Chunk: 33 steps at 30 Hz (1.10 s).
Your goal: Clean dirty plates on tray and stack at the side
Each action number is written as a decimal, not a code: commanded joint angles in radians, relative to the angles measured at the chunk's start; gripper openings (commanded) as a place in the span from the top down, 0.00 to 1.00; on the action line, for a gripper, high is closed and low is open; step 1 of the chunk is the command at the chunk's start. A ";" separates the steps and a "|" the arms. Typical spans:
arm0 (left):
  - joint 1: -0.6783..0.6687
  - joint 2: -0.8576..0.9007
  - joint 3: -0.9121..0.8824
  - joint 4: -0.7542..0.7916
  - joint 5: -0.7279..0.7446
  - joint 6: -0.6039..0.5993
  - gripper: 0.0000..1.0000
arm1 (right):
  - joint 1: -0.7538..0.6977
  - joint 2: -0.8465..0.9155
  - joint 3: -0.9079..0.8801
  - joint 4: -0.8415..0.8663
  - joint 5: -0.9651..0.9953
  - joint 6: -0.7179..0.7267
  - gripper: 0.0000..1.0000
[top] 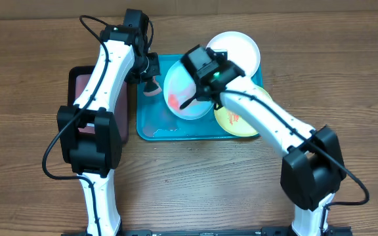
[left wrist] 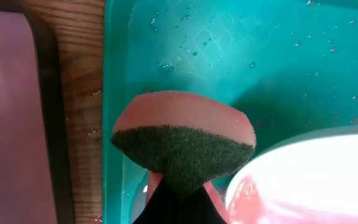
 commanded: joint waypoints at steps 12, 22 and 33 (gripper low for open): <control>-0.006 0.000 0.011 0.016 0.021 0.005 0.95 | 0.166 -0.048 0.019 -0.111 0.677 0.198 0.96; -0.006 0.000 0.011 0.023 0.021 0.005 0.96 | 0.259 -0.063 0.019 -0.111 1.004 0.198 0.96; -0.006 0.000 0.011 0.026 0.021 0.005 0.96 | 0.273 -0.064 0.019 -0.095 1.076 0.198 0.96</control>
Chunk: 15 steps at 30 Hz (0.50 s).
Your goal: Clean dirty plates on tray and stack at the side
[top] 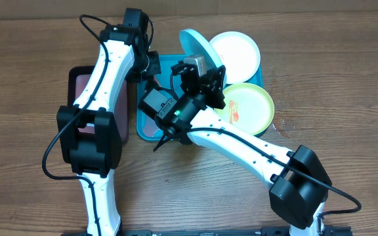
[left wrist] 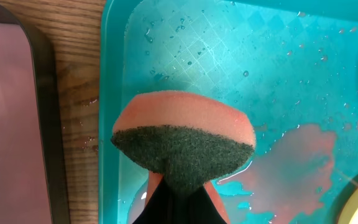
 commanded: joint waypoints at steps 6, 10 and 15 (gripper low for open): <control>-0.006 0.000 0.011 0.000 0.015 0.005 0.96 | -0.018 -0.049 0.017 0.015 -0.255 0.109 0.96; -0.006 0.000 0.011 0.001 0.015 0.005 0.96 | -0.089 -0.041 0.016 0.031 -0.642 0.174 0.96; -0.006 0.000 0.011 0.000 0.015 0.005 0.96 | -0.203 -0.007 0.016 0.078 -1.006 0.173 0.96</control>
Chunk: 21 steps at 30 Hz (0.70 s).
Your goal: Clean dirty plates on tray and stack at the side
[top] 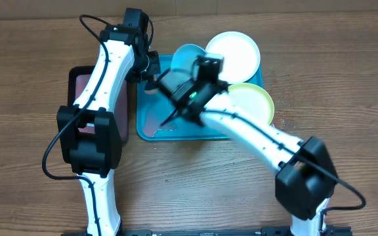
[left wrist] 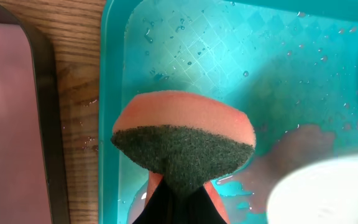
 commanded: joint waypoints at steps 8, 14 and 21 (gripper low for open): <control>-0.006 0.000 0.011 0.000 0.015 0.005 0.96 | -0.159 0.124 0.016 0.047 -0.642 0.037 0.96; -0.006 0.000 0.011 -0.003 0.015 0.005 0.96 | -0.164 0.161 0.016 0.065 -0.730 -0.050 0.69; -0.007 0.000 0.011 -0.002 0.015 0.005 0.96 | -0.194 0.162 0.016 0.138 -0.797 -0.379 0.46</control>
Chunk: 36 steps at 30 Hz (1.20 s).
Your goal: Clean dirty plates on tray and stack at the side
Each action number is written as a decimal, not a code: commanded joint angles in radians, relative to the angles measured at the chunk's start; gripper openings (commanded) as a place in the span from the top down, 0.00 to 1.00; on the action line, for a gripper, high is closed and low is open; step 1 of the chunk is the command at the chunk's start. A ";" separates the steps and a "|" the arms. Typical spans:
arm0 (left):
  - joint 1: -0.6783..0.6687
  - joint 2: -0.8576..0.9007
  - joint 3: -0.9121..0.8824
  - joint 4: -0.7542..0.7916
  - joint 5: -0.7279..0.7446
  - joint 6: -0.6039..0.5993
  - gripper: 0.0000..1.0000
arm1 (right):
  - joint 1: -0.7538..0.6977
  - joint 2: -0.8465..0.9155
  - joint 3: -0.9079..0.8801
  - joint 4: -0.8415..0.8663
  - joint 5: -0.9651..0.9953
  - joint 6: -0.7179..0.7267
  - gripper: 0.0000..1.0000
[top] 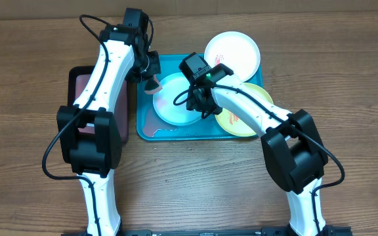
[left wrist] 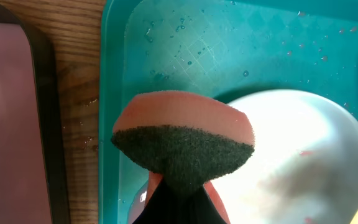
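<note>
A pale blue-white plate [top: 174, 99] lies low in the teal tray [top: 151, 128], blurred in the left wrist view [left wrist: 297, 155], with faint red specks on it. My right gripper [top: 199, 101] is at the plate's right rim and looks shut on it. The left gripper [top: 151, 78] is shut on a pink sponge [left wrist: 183, 137] with a dark green scouring face, held over the tray's left part, beside the plate's left rim. A yellow-green plate [top: 249, 117] with a red stain lies at the tray's right end. At the tray's back right sits a white plate [top: 235, 47].
A dark tray with a pink inside [top: 83, 98] stands left of the teal tray, close to the left arm. Water drops lie on the teal tray floor [left wrist: 185, 43] and on the wood [left wrist: 82, 124] beside it.
The pale plate was held up over the back of the tray; it is now low in the tray's middle, covering the red puddle. The sponge and left gripper have not moved.
First my right gripper held the stained plate tilted over the tray. Then the plate stood on edge at the back and a red puddle lay on the tray floor. Then it hung over the tray's back, and now it lies low over the puddle. The sponge stayed put.
</note>
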 commanded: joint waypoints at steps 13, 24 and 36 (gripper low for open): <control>-0.007 0.000 0.011 -0.002 0.015 0.005 0.96 | -0.143 0.023 0.015 0.159 -0.133 -0.387 0.56; -0.027 0.000 0.009 -0.006 0.014 0.118 0.96 | -0.143 0.108 0.015 0.181 -0.165 -0.311 0.92; -0.086 0.000 -0.088 0.056 -0.111 0.133 0.96 | -0.143 0.108 0.015 0.186 -0.165 -0.223 0.96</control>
